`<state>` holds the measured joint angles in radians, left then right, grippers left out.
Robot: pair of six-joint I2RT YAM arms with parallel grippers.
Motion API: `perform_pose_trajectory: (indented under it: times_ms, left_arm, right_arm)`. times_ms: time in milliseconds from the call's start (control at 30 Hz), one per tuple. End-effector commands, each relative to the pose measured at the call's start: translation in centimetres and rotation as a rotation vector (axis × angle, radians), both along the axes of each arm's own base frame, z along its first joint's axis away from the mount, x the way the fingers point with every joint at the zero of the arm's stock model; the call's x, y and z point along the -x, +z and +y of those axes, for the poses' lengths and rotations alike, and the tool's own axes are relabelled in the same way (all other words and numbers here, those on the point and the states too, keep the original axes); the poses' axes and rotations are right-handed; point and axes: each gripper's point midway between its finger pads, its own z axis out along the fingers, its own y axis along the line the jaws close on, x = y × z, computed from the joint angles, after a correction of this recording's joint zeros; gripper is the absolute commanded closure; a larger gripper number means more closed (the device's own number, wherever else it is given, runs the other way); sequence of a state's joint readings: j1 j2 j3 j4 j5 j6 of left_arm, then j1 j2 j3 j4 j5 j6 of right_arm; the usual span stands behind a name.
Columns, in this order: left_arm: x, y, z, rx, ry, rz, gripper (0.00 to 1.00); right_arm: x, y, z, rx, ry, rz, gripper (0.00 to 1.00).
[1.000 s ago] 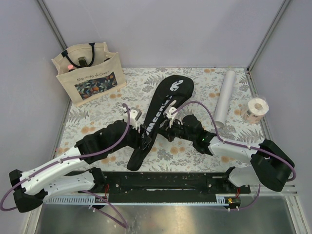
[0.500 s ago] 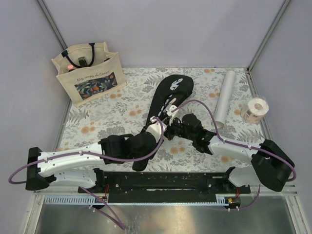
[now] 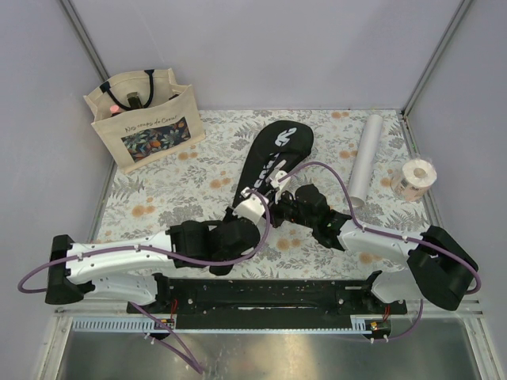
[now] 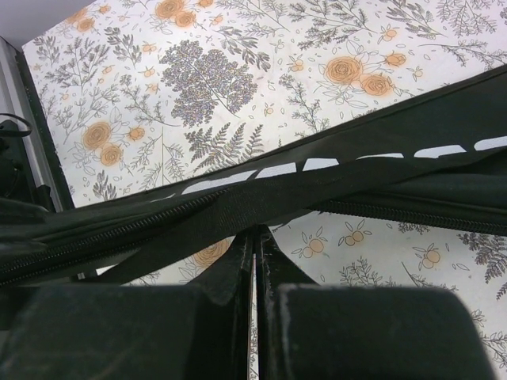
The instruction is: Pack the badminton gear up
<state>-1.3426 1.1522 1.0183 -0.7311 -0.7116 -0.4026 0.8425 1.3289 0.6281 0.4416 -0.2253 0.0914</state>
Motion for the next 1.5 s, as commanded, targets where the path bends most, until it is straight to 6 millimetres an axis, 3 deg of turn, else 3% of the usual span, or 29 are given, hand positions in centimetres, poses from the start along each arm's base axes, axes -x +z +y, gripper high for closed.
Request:
perform_pose_trajectory:
  times_ms: [0, 167, 367, 533, 700, 1467]
  left_arm:
    - [-0.8, 4.8, 1.0, 0.161, 0.099, -0.053, 0.83]
    - [-0.7, 5.0, 1.7, 0.238, 0.117, 0.017, 0.83]
    - [1.1, 6.3, -1.5, 0.332, -0.068, 0.057, 0.75]
    - [1.9, 5.2, -3.4, 0.266, -0.118, 0.035, 0.70]
    - [1.7, 4.0, -4.0, 0.223, -0.092, 0.026, 0.69]
    - [0.4, -1.6, -3.4, 0.109, 0.013, -0.001, 0.68]
  right_arm:
    - [-1.1, 4.2, 1.3, -0.098, -0.008, -0.085, 1.00]
    - [-1.1, 4.2, 1.4, -0.101, -0.008, -0.080, 1.00]
    - [-1.2, 4.4, 1.4, -0.113, -0.017, -0.072, 1.00]
    - [-1.3, 4.1, 1.3, -0.110, -0.026, -0.068, 1.00]
    - [-1.2, 4.1, 1.3, -0.116, -0.026, -0.063, 1.00]
    - [-1.3, 4.1, 1.2, -0.123, -0.030, -0.057, 1.00]
